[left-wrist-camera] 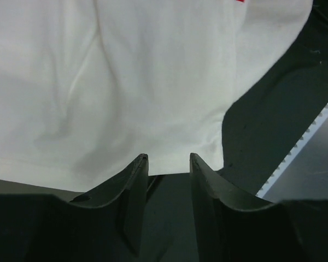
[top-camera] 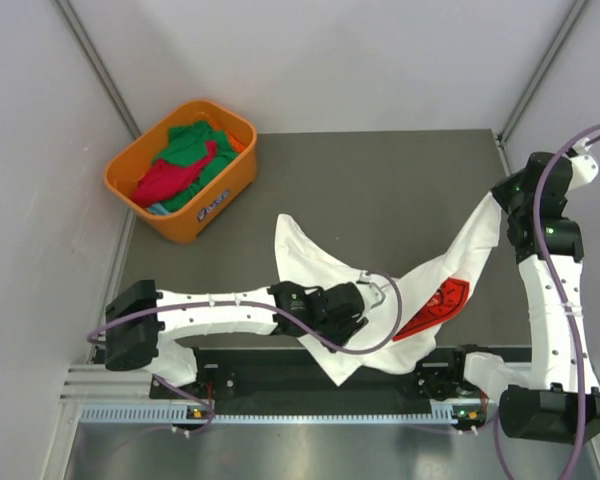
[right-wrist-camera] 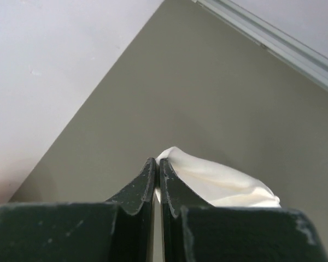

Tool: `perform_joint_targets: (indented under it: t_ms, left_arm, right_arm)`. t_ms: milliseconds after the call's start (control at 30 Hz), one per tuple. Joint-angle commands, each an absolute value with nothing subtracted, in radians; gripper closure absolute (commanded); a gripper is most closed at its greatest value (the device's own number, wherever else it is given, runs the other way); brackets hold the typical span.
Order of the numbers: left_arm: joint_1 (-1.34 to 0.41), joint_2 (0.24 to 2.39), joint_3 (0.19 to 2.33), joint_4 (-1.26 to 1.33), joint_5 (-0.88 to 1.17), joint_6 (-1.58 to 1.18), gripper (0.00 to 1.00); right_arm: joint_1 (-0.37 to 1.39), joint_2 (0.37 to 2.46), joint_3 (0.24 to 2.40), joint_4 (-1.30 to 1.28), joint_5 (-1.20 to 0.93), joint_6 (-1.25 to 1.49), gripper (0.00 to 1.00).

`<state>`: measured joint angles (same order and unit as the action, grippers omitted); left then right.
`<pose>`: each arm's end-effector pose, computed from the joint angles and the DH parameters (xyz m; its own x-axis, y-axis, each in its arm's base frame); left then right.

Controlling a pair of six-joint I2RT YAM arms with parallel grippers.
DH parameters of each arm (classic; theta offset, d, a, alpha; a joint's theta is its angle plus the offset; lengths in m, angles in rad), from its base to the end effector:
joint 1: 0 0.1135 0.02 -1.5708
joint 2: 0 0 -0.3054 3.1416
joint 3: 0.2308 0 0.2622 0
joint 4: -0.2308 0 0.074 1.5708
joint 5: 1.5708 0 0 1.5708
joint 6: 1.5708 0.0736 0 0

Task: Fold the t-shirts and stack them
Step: Flatten the tshirt out

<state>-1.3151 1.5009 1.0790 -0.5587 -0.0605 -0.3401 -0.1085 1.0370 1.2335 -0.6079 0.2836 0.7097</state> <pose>0.0898 -0.3260 0.2458 -0.5174 0.6627 -0.5414 0.8323 0.5368 -0.1383 0.2322 -0.0460 0.4272 -0.0677 0.6367 -0.7682 0.5313 0.6747 0.5124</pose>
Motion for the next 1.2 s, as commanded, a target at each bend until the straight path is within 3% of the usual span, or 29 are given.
perform_joint_targets:
  t_ms: [0, 433, 1033, 1167]
  left_arm:
    - [-1.385, 1.517, 1.063, -0.483, -0.054, -0.416, 0.59]
    - [-1.589, 1.695, 1.124, -0.505, -0.130, -0.541, 0.58]
    - [-1.603, 1.786, 1.118, -0.531, -0.250, -0.561, 0.57]
    - [-1.603, 1.796, 1.115, -0.538, -0.250, -0.569, 0.68]
  right_arm:
    - [-0.133, 0.988, 1.220, -0.577, 0.261, 0.709, 1.00]
    - [-0.144, 0.960, 1.170, -0.597, 0.215, 0.713, 1.00]
    - [-0.146, 0.937, 1.164, -0.606, 0.201, 0.713, 1.00]
    - [-0.146, 0.943, 1.173, -0.604, 0.192, 0.718, 1.00]
